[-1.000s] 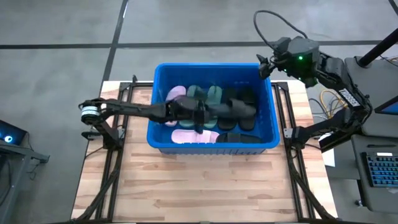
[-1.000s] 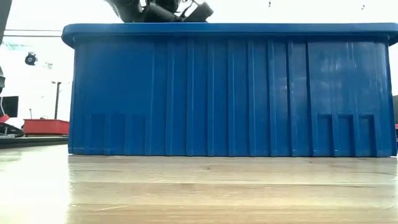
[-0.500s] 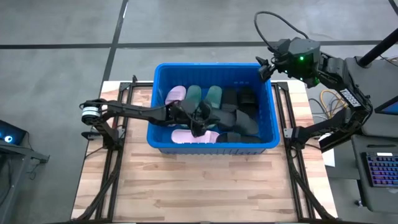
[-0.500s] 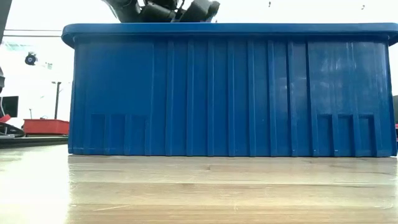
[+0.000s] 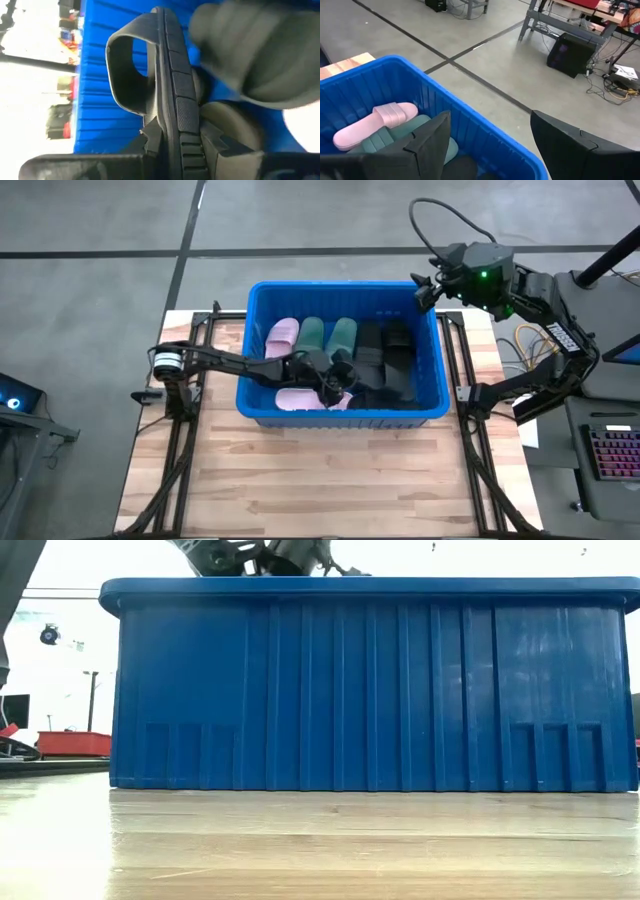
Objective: Pick and place slides into bin
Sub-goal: Put the black slipper into the blue bin
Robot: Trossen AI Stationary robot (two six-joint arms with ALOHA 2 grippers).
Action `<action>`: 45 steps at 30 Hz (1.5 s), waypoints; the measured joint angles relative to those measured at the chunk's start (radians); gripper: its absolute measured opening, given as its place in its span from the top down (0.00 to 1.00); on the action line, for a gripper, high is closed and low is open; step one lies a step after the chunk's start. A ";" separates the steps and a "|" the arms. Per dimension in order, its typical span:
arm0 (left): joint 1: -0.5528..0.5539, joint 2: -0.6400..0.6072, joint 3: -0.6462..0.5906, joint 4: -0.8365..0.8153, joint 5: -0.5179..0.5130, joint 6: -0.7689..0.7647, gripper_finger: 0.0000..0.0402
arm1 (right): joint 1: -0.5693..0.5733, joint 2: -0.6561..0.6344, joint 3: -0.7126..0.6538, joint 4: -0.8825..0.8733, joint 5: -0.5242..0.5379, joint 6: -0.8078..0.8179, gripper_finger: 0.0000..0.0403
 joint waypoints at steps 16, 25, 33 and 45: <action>-0.059 0.038 0.055 0.005 -0.003 -0.089 0.88 | 0.000 0.000 0.000 -0.029 -0.023 -0.001 0.35; -0.063 0.076 0.057 -0.031 0.011 -0.210 0.87 | 0.000 0.000 -0.001 -0.039 -0.070 -0.020 0.35; -0.066 0.070 0.060 -0.020 0.107 -0.257 0.70 | 0.000 0.000 -0.001 -0.058 -0.073 -0.031 0.36; -0.063 0.068 0.061 -0.058 0.142 -0.264 0.41 | 0.000 0.000 -0.001 -0.062 -0.072 -0.054 0.37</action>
